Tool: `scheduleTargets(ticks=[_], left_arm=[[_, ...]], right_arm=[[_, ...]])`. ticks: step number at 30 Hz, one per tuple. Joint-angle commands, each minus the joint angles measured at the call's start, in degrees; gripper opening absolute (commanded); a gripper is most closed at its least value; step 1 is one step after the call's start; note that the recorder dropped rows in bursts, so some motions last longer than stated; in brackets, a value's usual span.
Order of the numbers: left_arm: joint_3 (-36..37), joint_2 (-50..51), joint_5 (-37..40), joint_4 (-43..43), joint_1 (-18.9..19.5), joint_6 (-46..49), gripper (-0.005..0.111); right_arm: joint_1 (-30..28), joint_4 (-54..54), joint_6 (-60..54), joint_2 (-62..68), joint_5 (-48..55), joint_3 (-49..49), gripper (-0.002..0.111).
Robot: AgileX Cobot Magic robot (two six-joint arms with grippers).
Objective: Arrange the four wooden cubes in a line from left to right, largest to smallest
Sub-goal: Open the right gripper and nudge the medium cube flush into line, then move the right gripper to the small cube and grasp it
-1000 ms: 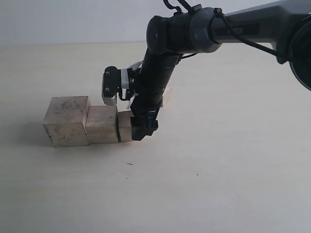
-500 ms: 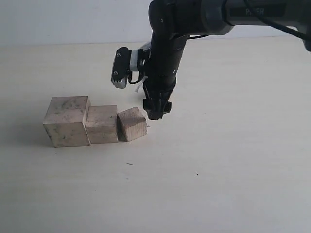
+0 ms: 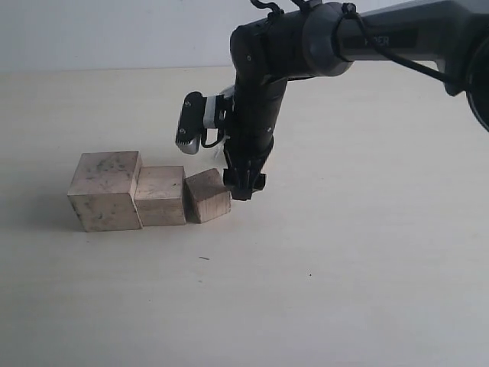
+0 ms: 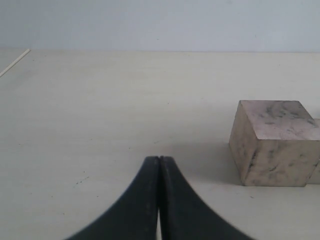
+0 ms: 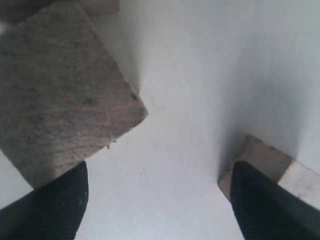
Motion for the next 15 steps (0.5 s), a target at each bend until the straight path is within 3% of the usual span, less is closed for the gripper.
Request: scheduleTargets(ticks=[1,15], left_arm=[[0.00,-0.34,-0.62,0.13,0.27,-0.39,0.000],[0.00,-0.34,-0.62,0.13,0.27,-0.39,0.000]], right_arm=[[-0.17,2.14,0.39,0.05,-0.68,-0.23,0.074],[-0.17,8.82,0.24,-0.15,-0.70,-0.23,0.074]])
